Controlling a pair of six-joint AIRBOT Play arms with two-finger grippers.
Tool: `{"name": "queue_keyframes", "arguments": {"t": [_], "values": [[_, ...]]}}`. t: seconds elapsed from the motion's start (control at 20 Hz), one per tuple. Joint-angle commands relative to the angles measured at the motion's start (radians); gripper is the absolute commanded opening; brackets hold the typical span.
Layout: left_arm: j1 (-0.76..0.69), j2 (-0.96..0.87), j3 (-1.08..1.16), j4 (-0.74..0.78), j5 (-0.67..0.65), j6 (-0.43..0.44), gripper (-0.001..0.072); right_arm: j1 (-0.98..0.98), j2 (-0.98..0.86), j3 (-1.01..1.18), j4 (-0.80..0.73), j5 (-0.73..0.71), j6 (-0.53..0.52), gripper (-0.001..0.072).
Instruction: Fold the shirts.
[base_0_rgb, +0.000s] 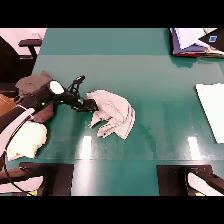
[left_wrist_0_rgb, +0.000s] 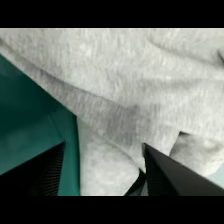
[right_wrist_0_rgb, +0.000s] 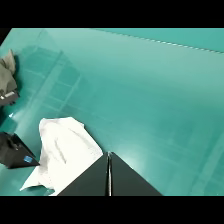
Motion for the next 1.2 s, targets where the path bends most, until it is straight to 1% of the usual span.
{"name": "queue_keyframes", "arguments": {"t": [0.0, 0.1, 0.15, 0.2, 0.35, 0.4, 0.45, 0.5, 0.55, 0.6, 0.65, 0.7, 0.75, 0.9, 1.05, 1.1, 1.15], "values": [[-0.039, -0.035, -0.039, -0.085, 0.119, 0.03, 0.056, 0.0, -0.001, 0.001, 0.0, 0.009, 0.0, 0.0016], [-0.034, -0.035, -0.028, -0.08, 0.126, 0.03, 0.0329, -0.003, -0.001, 0.0, -0.014, 0.045, 0.001, 0.0016], [-0.027, -0.035, -0.015, -0.073, 0.121, 0.031, 0.019, -0.008, 0.0, -0.013, -0.024, 0.065, 0.013, 0.0016], [-0.022, -0.035, 0.001, -0.06, 0.113, 0.031, 0.0029, -0.01, 0.001, -0.043, -0.032, 0.09, 0.036, 0.0017], [-0.006, -0.035, 0.069, -0.028, 0.058, 0.031, 0.0021, -0.016, 0.002, -0.24, -0.035, 0.131, 0.07, 0.0017], [-0.006, -0.035, 0.089, -0.008, 0.037, 0.032, 0.0021, -0.007, 0.002, -0.34, -0.034, 0.116, 0.071, 0.0017], [-0.006, -0.035, 0.104, 0.011, 0.018, 0.032, 0.0021, 0.008, 0.002, -0.443, -0.034, 0.086, 0.071, 0.0041], [-0.006, -0.035, 0.109, 0.013, 0.008, 0.039, 0.0021, 0.031, 0.001, -0.565, -0.033, 0.037, 0.071, 0.0305], [-0.006, -0.035, 0.109, 0.015, 0.006, 0.039, 0.0021, 0.06, -0.005, -0.677, -0.029, -0.031, 0.071, 0.05], [-0.006, -0.035, 0.109, 0.024, 0.006, 0.039, 0.0021, 0.101, -0.021, -0.79, -0.017, -0.106, 0.071, 0.0499], [-0.006, -0.035, 0.109, 0.032, 0.006, 0.039, 0.0021, 0.148, -0.047, -0.885, 0.007, -0.176, 0.07, 0.047], [-0.006, -0.035, 0.109, 0.034, 0.006, 0.039, 0.0021, 0.195, -0.076, -0.949, 0.039, -0.233, 0.07, 0.0441], [-0.006, -0.035, 0.109, 0.035, 0.007, 0.039, 0.0021, 0.241, -0.112, -0.991, 0.066, -0.283, 0.069, 0.044], [-0.006, -0.035, 0.109, 0.035, 0.014, 0.039, 0.0021, 0.371, -0.228, -1.011, 0.134, -0.401, 0.063, 0.044], [-0.006, -0.035, 0.109, 0.042, 0.014, 0.039, 0.0021, 0.446, -0.316, -0.949, 0.159, -0.456, 0.054, 0.0426], [-0.006, -0.035, 0.109, 0.053, 0.014, 0.039, 0.0021, 0.462, -0.344, -0.918, 0.159, -0.457, 0.054, 0.0353], [-0.006, -0.035, 0.109, 0.063, 0.013, 0.039, 0.0021, 0.473, -0.369, -0.887, 0.158, -0.457, 0.054, 0.0295]]}}
